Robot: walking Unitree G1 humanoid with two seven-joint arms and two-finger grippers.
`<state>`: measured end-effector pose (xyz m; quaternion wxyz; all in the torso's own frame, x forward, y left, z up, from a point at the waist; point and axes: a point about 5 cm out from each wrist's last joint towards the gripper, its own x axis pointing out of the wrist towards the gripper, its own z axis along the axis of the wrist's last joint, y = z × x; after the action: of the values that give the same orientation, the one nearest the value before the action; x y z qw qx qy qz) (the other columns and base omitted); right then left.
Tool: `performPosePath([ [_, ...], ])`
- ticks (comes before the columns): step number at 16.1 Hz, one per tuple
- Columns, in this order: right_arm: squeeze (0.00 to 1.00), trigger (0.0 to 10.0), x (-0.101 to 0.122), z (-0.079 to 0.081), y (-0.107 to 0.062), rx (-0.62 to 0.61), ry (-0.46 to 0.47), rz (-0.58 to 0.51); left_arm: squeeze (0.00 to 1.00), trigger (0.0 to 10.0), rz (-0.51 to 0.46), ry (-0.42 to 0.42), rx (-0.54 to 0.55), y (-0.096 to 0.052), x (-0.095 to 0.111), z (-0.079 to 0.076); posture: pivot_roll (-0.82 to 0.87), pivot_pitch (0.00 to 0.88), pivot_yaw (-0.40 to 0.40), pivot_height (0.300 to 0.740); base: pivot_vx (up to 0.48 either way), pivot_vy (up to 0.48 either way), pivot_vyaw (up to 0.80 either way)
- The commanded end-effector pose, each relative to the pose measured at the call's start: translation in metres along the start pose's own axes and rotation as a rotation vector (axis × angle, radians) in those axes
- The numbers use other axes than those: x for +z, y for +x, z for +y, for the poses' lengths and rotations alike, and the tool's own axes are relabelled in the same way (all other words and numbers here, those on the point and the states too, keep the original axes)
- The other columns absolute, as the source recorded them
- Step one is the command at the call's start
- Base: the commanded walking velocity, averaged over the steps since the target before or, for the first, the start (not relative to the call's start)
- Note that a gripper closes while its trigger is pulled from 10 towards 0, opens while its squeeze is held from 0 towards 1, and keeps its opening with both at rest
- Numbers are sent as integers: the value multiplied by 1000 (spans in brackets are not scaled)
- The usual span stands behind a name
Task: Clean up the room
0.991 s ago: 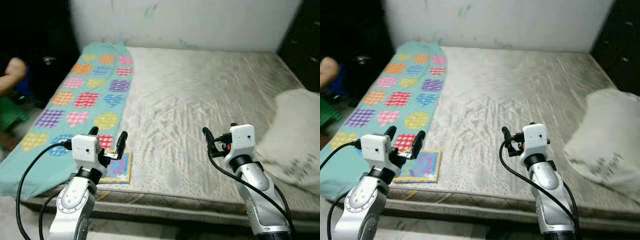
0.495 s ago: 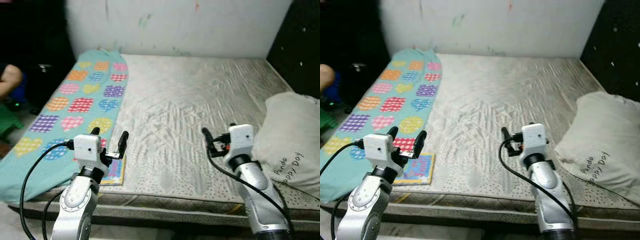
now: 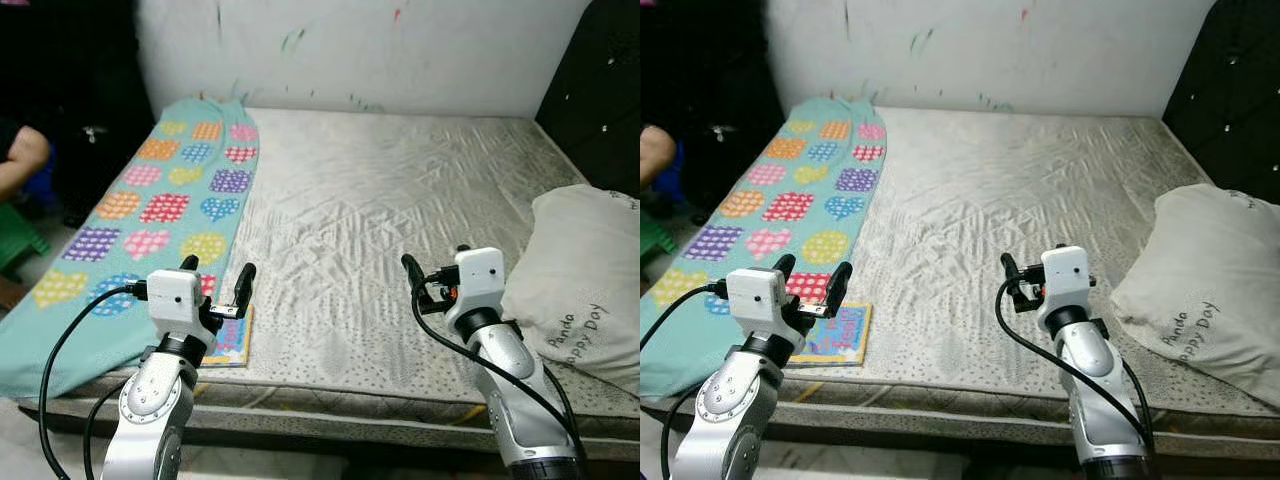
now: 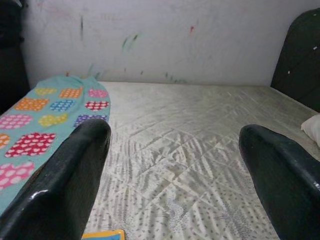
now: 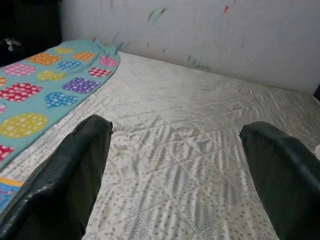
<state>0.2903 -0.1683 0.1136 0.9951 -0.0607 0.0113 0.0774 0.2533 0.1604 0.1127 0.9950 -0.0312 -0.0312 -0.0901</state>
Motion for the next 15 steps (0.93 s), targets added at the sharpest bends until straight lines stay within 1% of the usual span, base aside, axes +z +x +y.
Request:
performPosePath([
  [1, 0, 10000, 4, -2, 2, -2, -9, -17, 0, 10000, 0, 12, -3, 2, 1, 0, -52, 0, -1, 740, 0, -289, 0],
  [15, 0, 10000, 2, -2, 1, -6, -15, -15, 0, 10000, 2, 14, -4, 2, 0, -1, -55, 7, 1, 740, 0, -288, 0],
])
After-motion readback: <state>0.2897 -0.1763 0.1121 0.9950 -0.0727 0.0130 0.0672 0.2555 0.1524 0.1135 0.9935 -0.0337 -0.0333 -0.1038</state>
